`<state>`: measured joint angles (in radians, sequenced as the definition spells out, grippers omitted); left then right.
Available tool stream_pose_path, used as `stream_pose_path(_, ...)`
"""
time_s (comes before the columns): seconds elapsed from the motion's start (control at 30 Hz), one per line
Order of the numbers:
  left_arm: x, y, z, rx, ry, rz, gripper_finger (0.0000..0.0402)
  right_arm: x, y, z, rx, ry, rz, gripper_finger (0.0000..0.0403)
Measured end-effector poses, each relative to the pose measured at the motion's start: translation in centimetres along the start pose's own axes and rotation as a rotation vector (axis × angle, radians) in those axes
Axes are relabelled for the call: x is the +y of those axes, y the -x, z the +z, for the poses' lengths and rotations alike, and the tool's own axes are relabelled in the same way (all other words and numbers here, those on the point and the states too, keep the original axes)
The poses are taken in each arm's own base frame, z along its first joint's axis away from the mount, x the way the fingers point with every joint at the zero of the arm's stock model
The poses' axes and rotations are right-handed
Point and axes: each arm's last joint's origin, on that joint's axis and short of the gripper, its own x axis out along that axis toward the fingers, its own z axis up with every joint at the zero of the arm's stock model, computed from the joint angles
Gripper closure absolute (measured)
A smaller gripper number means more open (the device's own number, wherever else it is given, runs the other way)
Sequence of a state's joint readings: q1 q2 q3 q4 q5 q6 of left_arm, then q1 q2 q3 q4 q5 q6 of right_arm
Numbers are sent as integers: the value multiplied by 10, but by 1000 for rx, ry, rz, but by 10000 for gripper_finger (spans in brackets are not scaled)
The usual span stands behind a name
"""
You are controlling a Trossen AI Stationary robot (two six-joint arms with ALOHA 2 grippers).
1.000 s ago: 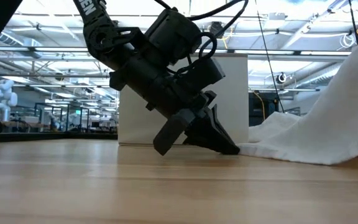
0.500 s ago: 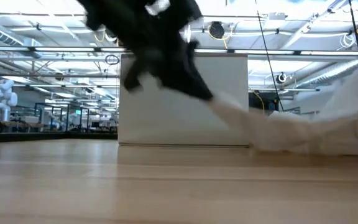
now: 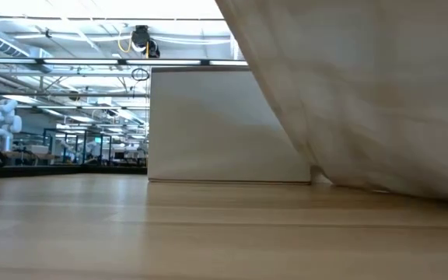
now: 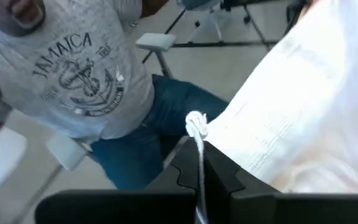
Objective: Fold towel
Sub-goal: Fold the white patterned towel
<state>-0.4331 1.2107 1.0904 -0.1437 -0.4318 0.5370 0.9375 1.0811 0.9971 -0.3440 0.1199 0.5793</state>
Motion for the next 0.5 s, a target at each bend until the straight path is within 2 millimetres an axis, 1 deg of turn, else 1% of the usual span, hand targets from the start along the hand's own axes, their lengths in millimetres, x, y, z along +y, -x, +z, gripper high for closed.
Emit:
stream_pose_path(0.1, 7, 25, 11, -75, 27, 28, 401, 4, 13, 11, -38, 117, -24, 403)
stream_pose_path(0.2, 13, 41, 17, -131, 53, 51, 401, 10, 25, 26, -82, 278, -66, 403)
stream_pose_path(0.3, 16, 52, 21, -152, 38, 86, 401, 16, 36, 41, -141, 432, -113, 403)
stream_pose_path(0.37, 17, 58, 23, -148, 10, 133, 401, 20, 43, 50, -176, 506, -146, 403)
stream_pose_path(0.5, 22, 69, 29, -103, -66, 298, 401, 26, 59, 67, -239, 610, -227, 403)
